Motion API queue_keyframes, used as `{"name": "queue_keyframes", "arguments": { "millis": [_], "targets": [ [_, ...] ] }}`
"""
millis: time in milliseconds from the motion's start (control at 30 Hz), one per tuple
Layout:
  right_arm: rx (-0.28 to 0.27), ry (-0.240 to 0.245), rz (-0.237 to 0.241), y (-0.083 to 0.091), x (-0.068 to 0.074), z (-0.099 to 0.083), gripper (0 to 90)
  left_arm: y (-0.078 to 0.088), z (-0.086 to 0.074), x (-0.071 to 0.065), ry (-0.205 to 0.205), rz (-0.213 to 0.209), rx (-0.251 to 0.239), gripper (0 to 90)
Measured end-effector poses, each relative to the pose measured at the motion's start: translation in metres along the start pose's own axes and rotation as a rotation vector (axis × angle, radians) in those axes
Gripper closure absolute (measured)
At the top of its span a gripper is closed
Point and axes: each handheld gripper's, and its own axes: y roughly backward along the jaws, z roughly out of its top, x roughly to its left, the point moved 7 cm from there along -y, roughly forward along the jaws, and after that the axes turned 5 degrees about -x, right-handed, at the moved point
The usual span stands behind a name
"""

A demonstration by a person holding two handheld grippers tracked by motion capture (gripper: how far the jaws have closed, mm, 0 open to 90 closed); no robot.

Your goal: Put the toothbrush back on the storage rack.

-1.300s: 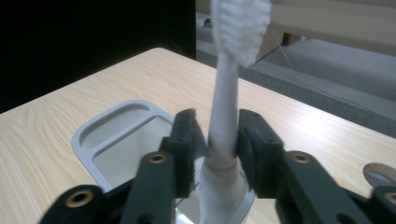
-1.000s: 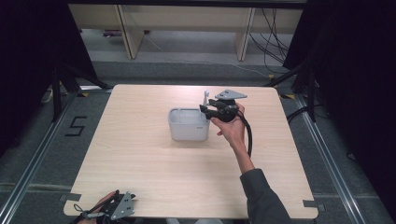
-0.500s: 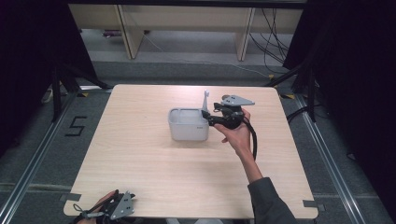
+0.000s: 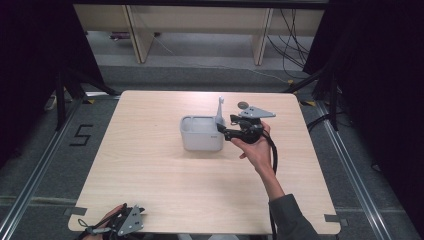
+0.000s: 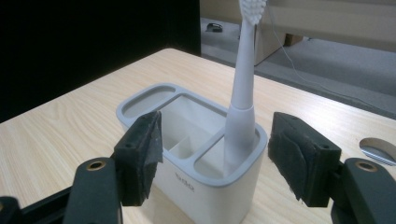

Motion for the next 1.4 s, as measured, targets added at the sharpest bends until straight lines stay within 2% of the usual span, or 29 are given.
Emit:
{"name": "queue_keyframes", "arguments": {
  "millis": [33, 67, 100, 167, 233, 267, 300, 333, 433, 500, 600, 667, 700, 800, 833, 867, 900, 933, 967, 1000, 1033, 1067, 1133, 1167, 1200, 1300, 1333, 1367, 1400],
  "targets": [
    [-0.005, 0.011, 0.006, 0.000, -0.001, 0.000, 35.3, 0.000, 0.000, 0.000, 0.001, 0.000, 0.001, 16.8],
    [-0.007, 0.018, -0.010, 0.001, -0.002, 0.000, 34.9, 0.000, 0.000, 0.000, 0.002, -0.001, 0.001, 16.8],
    [0.004, -0.008, -0.005, 0.003, -0.001, -0.001, 34.5, 0.000, 0.000, 0.000, 0.001, -0.001, 0.000, 16.8],
    [-0.012, 0.011, -0.008, 0.003, -0.003, -0.001, 33.9, 0.000, 0.000, 0.000, -0.003, 0.010, 0.002, 16.8],
    [0.006, -0.015, 0.000, 0.005, -0.001, -0.003, 33.1, 0.000, 0.000, 0.000, 0.000, 0.013, 0.001, 16.8],
    [-0.004, 0.015, -0.021, 0.005, -0.004, -0.002, 32.9, 0.000, 0.000, 0.001, -0.001, 0.017, 0.001, 16.8],
    [-0.002, -0.021, -0.001, 0.005, -0.001, -0.003, 32.9, 0.000, 0.000, 0.001, -0.001, 0.016, 0.000, 16.8],
    [0.000, -0.022, -0.014, 0.006, -0.001, -0.004, 32.6, 0.000, 0.000, 0.000, -0.003, 0.010, -0.002, 16.8],
    [0.008, -0.014, 0.005, 0.006, -0.001, -0.006, 31.7, 0.000, 0.000, 0.001, -0.004, 0.021, -0.001, 16.8],
    [0.012, -0.032, -0.004, 0.006, 0.000, -0.007, 31.5, 0.000, 0.000, 0.001, -0.005, 0.018, -0.001, 16.8],
    [0.013, -0.015, 0.001, 0.006, -0.001, -0.008, 30.5, 0.001, 0.000, 0.001, -0.008, 0.010, 0.002, 16.8],
    [0.031, -0.040, -0.004, 0.008, 0.000, -0.010, 30.1, 0.001, 0.000, 0.001, -0.005, 0.010, 0.000, 16.8],
    [0.014, -0.008, -0.009, 0.007, -0.001, -0.009, 29.8, 0.001, 0.000, 0.001, -0.005, 0.011, -0.001, 16.8],
    [0.025, -0.045, -0.007, 0.009, 0.001, -0.011, 28.8, 0.001, 0.000, 0.001, -0.010, 0.015, -0.001, 16.8],
    [0.021, -0.016, -0.024, 0.010, -0.001, -0.011, 28.7, 0.002, 0.000, 0.001, -0.011, 0.013, 0.001, 16.8],
    [0.020, -0.033, -0.024, 0.011, 0.001, -0.012, 28.4, 0.002, 0.000, 0.001, -0.011, 0.013, 0.000, 16.8],
    [0.020, -0.033, -0.024, 0.011, 0.001, -0.012, 28.4, 0.002, 0.000, 0.002, -0.010, 0.029, -0.001, 16.8],
    [0.027, -0.021, -0.018, 0.013, 0.002, -0.012, 28.4, 0.002, 0.000, 0.002, -0.008, 0.025, -0.003, 16.8],
    [0.020, -0.035, -0.004, 0.013, 0.004, -0.012, 28.4, 0.002, 0.000, 0.002, -0.005, 0.027, -0.003, 16.8],
    [0.009, -0.017, -0.018, 0.014, 0.002, -0.010, 28.3, 0.002, 0.000, 0.002, -0.005, 0.027, -0.003, 16.8],
    [0.020, -0.045, -0.001, 0.014, 0.005, -0.011, 28.3, 0.002, 0.000, 0.002, -0.006, 0.027, -0.003, 16.8],
    [0.021, -0.025, -0.006, 0.015, 0.005, -0.010, 28.2, 0.002, 0.000, 0.002, -0.006, 0.027, -0.002, 16.8],
    [0.029, -0.056, -0.004, 0.016, 0.009, -0.012, 28.1, 0.002, 0.000, 0.002, -0.007, 0.029, -0.001, 16.8],
    [0.029, -0.056, -0.004, 0.016, 0.009, -0.012, 28.1, 0.002, 0.000, 0.002, -0.007, 0.024, -0.002, 16.8],
    [0.023, -0.027, -0.003, 0.015, 0.008, -0.011, 28.1, 0.002, 0.000, 0.002, -0.006, 0.014, -0.001, 16.8],
    [0.024, -0.043, 0.008, 0.016, 0.012, -0.012, 27.8, 0.002, 0.000, 0.002, -0.006, 0.027, -0.002, 16.8],
    [0.021, -0.017, -0.006, 0.016, 0.010, -0.013, 27.3, 0.001, 0.000, 0.001, 0.008, 0.028, -0.003, 16.8],
    [0.028, -0.006, -0.008, 0.016, 0.010, -0.013, 27.1, 0.002, 0.000, 0.002, -0.003, 0.029, -0.004, 16.8],
    [0.033, -0.024, -0.013, 0.017, 0.011, -0.014, 27.1, 0.002, 0.000, 0.001, 0.008, 0.024, -0.003, 16.8]
  ]
}}
